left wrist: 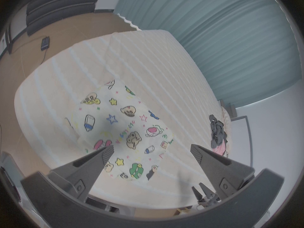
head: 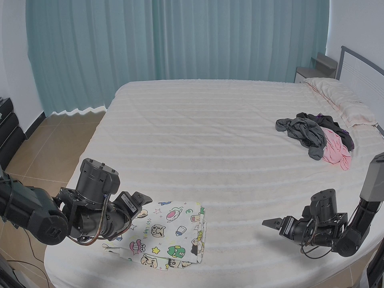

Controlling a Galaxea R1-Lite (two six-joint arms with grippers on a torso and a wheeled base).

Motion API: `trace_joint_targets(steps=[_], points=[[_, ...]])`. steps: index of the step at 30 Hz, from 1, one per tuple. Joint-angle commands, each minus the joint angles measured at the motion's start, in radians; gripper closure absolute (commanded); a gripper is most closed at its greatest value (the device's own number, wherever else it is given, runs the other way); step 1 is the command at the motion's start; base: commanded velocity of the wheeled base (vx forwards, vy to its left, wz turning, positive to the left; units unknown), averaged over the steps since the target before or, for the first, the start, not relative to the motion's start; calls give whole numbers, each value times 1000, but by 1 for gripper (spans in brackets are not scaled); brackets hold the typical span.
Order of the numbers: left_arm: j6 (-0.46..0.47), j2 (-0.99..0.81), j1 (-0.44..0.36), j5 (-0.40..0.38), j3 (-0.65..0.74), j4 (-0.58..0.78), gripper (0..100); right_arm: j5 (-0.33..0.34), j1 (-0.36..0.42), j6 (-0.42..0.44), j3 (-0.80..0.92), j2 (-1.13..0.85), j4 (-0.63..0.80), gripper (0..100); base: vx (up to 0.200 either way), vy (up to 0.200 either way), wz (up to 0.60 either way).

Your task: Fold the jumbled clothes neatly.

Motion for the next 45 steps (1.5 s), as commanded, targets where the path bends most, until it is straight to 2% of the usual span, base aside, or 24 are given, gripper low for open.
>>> trace_joint_targets(steps=[1, 7, 15, 19, 23, 29, 35, 38, 39, 41, 43, 45], points=[[-3, -6, 5, -6, 11, 2, 0, 1, 2, 0, -1, 7, 1, 0, 0, 0, 0], [-3, 60, 38, 0, 10, -10, 0, 5, 11, -1, -1, 23, 0, 0, 0, 0, 0], [-3, 54, 42, -4, 37, -77, 0, 5, 18, 0, -12, 34, 0, 0, 0, 0, 0], [3, 65, 99, -15, 83, -171, 0, 28, 39, 5, -21, 41, -36, 0, 0, 100, 0], [8, 103, 176, -96, 108, -251, 0, 48, 64, 8, -19, 83, -118, 0, 0, 200, 0], [36, 103, 268, -211, 120, -264, 0, 57, 106, 4, -64, 182, -224, 0, 0, 200, 0], [54, 104, 300, -270, 140, -271, 0, 71, 148, -33, -219, 218, -181, 0, 0, 200, 0], [60, 107, 308, -308, 158, -300, 0, 96, 172, -36, -265, 224, -125, 0, 0, 0, 0], [63, 115, 318, -343, 184, -343, 0, 125, 180, -36, -268, 235, -106, 0, 0, 0, 0], [68, 137, 327, -382, 215, -406, 0, 136, 186, -39, -263, 253, -106, 0, 0, 0, 0], [68, 137, 327, -382, 215, -406, 0, 136, 186, -39, -263, 253, -106, 0, 0, 0, 0], [80, 218, 324, -411, 257, -547, 0, 145, 186, -41, -274, 274, -105, 0, 0, 0, 0]])
